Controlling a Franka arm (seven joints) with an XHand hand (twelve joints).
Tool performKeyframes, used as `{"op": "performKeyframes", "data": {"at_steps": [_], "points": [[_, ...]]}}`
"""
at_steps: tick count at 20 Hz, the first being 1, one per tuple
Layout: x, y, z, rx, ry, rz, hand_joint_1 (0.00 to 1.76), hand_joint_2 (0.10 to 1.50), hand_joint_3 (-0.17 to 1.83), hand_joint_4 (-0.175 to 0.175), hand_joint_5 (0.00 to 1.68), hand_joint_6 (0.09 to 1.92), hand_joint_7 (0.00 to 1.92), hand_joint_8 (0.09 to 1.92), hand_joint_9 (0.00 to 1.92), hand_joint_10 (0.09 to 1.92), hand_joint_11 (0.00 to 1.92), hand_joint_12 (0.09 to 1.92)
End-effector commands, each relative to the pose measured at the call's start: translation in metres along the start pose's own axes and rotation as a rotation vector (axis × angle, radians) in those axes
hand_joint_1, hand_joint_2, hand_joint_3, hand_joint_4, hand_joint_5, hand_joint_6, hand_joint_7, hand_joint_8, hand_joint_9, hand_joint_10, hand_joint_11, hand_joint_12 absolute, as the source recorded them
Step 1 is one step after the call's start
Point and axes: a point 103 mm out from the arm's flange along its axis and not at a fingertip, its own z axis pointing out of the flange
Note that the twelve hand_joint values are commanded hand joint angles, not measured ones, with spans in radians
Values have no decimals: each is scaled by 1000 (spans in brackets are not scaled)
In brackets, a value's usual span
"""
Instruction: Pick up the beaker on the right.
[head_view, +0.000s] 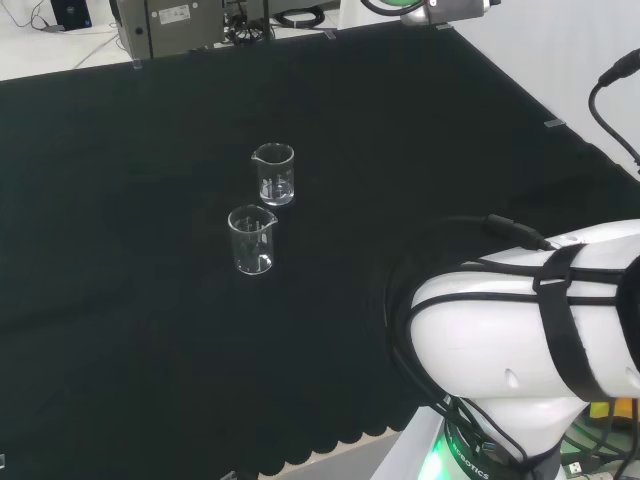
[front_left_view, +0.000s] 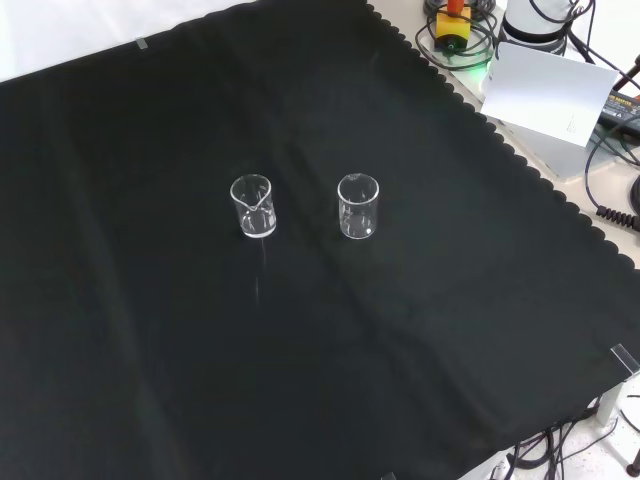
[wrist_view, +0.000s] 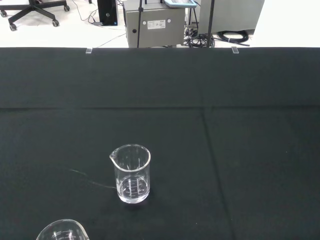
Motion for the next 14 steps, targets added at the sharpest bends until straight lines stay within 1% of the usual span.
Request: {"op": "performKeyframes", "data": {"at_steps": [1,7,10,11,14], "points": [[0,0,1,-9,-4,-5,28,1206,358,-13,292,87,22,522,174,635,15,1370],[-2,-2,2,-2,-5,8,0,1222,364,-13,287,87,3,511,154,628,5,1370],[-4,0,6,6,-2,20,0,1223,363,-14,288,87,4,511,155,628,5,1371],[-6,0,9,9,2,17,0,1223,363,-14,288,87,5,511,155,629,5,1371],[-12,1,15,17,4,34,0,1222,361,-13,289,87,17,515,171,636,7,1374]]}}
